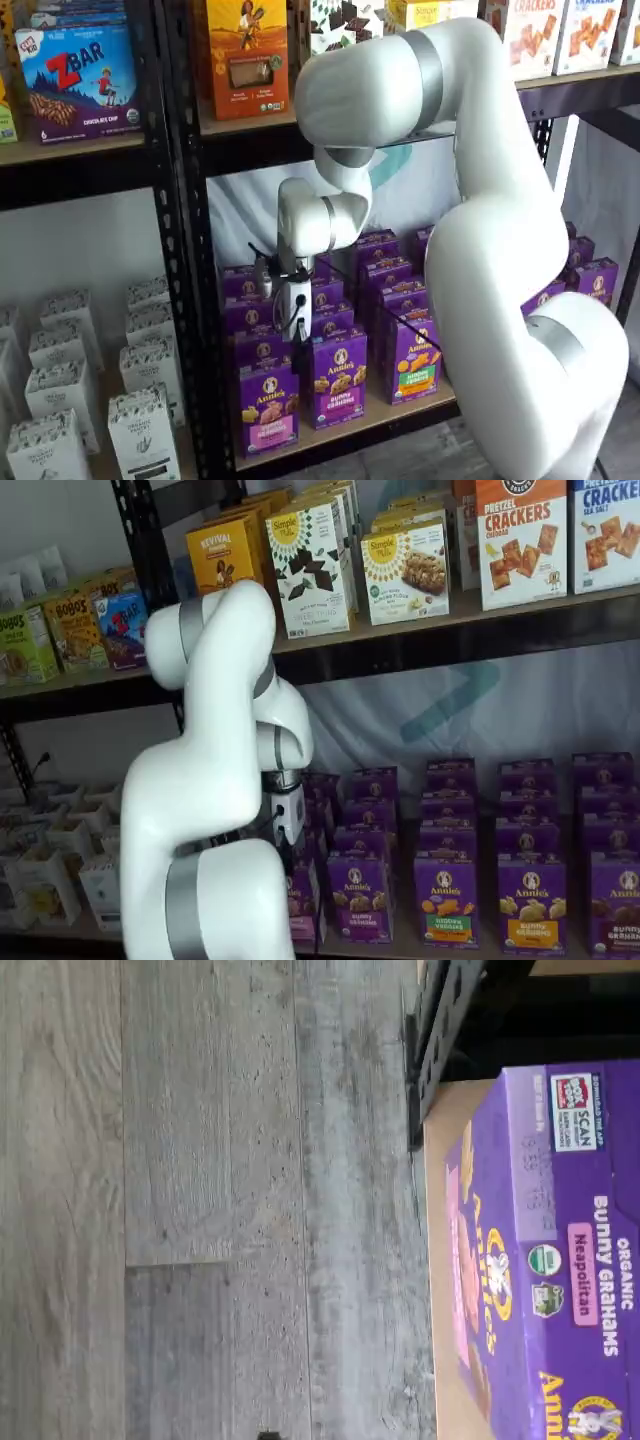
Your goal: Pick up the purple box with a pink patch in the middle, on the bottom shelf, the first box from the left
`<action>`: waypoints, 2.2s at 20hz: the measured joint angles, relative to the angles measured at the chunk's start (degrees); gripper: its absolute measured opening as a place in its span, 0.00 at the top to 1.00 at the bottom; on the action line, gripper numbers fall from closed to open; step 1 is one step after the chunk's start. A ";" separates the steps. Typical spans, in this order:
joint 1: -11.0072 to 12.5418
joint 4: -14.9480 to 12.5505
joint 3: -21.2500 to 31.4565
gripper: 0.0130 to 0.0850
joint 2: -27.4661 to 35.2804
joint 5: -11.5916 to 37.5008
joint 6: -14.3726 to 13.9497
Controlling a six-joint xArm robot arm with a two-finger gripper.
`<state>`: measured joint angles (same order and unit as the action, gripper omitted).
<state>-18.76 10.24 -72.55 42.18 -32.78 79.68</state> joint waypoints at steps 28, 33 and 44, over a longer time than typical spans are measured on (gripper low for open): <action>-0.47 -0.35 -10.40 0.00 12.48 5.77 -0.50; -0.77 -1.17 -11.60 0.00 14.34 6.14 -1.48; -0.94 -1.65 -12.53 0.00 16.36 8.41 -1.97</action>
<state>-19.69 8.60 -85.08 58.54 -24.37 77.70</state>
